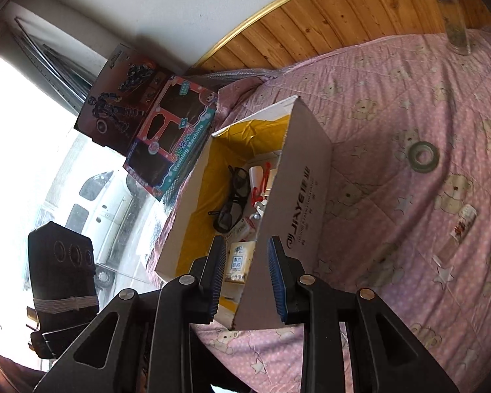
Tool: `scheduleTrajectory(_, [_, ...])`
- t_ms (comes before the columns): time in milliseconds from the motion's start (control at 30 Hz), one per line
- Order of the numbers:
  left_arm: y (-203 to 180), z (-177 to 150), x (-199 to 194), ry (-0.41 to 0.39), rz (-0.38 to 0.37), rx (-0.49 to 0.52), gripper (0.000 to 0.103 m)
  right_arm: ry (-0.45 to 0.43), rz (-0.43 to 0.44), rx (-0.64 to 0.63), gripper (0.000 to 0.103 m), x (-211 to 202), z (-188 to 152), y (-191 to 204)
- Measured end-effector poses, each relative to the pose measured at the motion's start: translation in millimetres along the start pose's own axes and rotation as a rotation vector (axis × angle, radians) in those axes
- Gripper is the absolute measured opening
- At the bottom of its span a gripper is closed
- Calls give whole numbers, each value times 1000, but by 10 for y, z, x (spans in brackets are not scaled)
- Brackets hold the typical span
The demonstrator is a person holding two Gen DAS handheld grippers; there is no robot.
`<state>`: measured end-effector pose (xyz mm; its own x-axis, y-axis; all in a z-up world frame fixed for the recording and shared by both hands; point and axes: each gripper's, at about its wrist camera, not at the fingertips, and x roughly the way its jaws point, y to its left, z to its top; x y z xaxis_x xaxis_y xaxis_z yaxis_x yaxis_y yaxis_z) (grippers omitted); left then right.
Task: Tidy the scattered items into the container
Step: 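Move both tools toward the green tape roll and lip balm tube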
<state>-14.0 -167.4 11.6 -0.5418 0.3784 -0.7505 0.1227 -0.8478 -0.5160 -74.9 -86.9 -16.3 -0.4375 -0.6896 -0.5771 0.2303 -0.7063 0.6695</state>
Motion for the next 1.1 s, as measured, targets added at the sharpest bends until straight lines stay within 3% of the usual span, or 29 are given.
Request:
scheduleTrajectory(167, [-303, -28, 99, 28, -1, 61, 40, -48, -60, 66, 31, -214, -174, -332])
scheduleTrajectory(500, [-898, 263, 617, 77, -3, 182, 47, -98, -309, 177, 35, -364, -232, -1026])
scheduleTrajectory(700, [-1106, 541, 1286, 157, 16, 253, 48, -91, -426, 192, 36, -187, -140, -1323])
scheduleTrajectory(833, [-1086, 683, 1812, 231, 56, 256, 48, -76, -487, 181, 43, -60, -129, -1482])
scheduleTrajectory(1100, [-1083, 852, 2465, 247, 135, 280, 48, -44, -584, 73, 43, 177, -109, -1571])
